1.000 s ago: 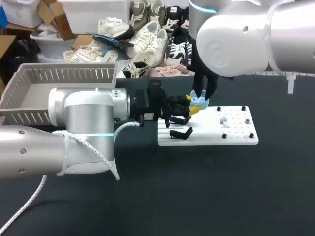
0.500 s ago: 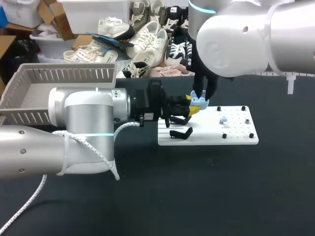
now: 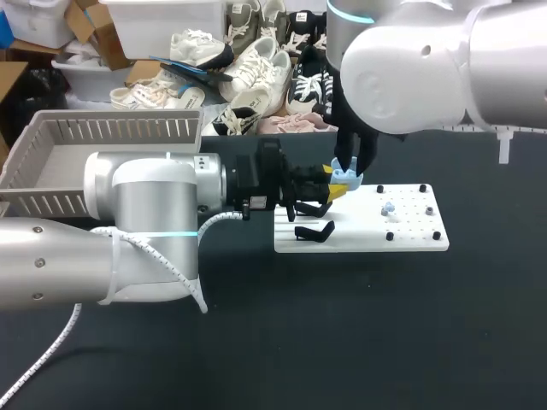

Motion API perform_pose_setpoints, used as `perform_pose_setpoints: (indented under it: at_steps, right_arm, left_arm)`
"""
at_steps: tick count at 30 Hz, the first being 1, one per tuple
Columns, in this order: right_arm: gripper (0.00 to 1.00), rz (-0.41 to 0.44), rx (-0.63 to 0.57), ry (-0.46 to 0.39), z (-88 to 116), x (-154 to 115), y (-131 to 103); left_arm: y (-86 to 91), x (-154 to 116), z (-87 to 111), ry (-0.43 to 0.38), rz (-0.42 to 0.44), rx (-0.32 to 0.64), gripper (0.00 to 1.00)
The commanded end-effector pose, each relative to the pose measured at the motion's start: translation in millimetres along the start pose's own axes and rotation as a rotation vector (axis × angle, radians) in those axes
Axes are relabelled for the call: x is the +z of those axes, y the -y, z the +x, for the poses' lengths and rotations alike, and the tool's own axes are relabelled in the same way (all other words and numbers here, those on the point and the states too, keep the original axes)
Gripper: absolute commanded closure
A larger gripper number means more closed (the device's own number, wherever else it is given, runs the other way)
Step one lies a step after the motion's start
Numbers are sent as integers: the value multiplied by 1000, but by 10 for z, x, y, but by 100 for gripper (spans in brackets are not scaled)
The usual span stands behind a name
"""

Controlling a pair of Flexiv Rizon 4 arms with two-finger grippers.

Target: Pick up each earbud case from the left stands, insert the matching earbuds, close the lid, and place the case in the box.

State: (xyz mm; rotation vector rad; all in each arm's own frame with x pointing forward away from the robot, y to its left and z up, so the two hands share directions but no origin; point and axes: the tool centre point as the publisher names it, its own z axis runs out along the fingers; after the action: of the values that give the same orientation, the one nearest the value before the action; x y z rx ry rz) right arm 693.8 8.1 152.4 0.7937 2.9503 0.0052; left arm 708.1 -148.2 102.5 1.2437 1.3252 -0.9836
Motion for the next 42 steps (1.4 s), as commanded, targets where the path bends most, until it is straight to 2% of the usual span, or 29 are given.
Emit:
perform_pose_setpoints:
  at_steps: [1,42]
  right_arm:
    - [100,-1,3,3,1,0,8]
    - [100,1,23,2,-11,-8,42]
  left_arm:
    - [15,-8,1,2,-4,1,100]
    - [15,-8,1,2,-4,1,100]
